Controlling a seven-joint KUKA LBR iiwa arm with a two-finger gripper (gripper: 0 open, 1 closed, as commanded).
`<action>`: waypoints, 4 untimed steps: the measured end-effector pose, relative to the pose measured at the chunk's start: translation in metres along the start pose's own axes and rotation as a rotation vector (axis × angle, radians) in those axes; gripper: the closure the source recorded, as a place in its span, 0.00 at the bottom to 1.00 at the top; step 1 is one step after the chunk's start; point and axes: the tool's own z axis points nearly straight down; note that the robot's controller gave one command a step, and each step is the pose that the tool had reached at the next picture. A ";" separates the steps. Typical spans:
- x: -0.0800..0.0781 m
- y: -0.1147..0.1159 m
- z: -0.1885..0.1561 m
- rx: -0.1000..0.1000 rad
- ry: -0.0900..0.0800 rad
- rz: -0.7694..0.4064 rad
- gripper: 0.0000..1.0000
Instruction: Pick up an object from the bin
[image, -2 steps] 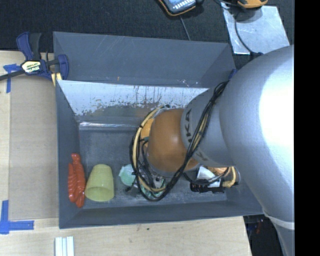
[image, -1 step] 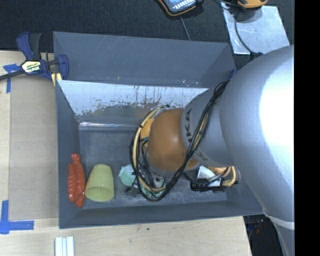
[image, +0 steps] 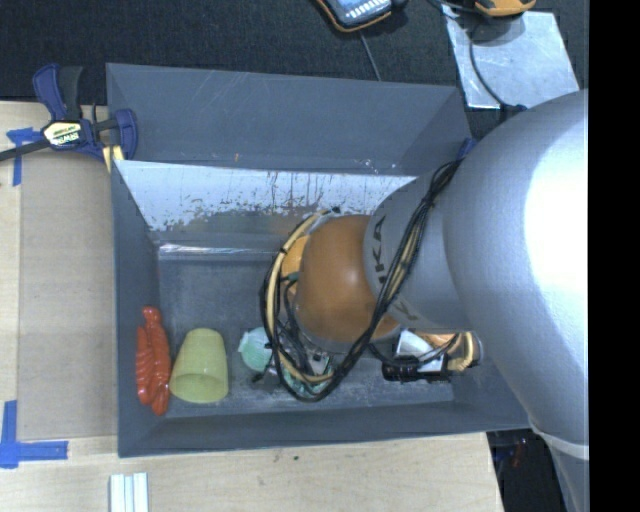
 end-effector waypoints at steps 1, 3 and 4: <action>0.000 0.000 -0.010 -0.001 -0.001 0.001 1.00; -0.002 0.001 -0.084 0.000 0.000 -0.001 1.00; -0.002 0.001 -0.096 -0.002 -0.002 -0.002 1.00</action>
Offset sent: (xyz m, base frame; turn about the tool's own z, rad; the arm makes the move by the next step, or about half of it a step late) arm 0.0001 0.0000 0.0789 0.0012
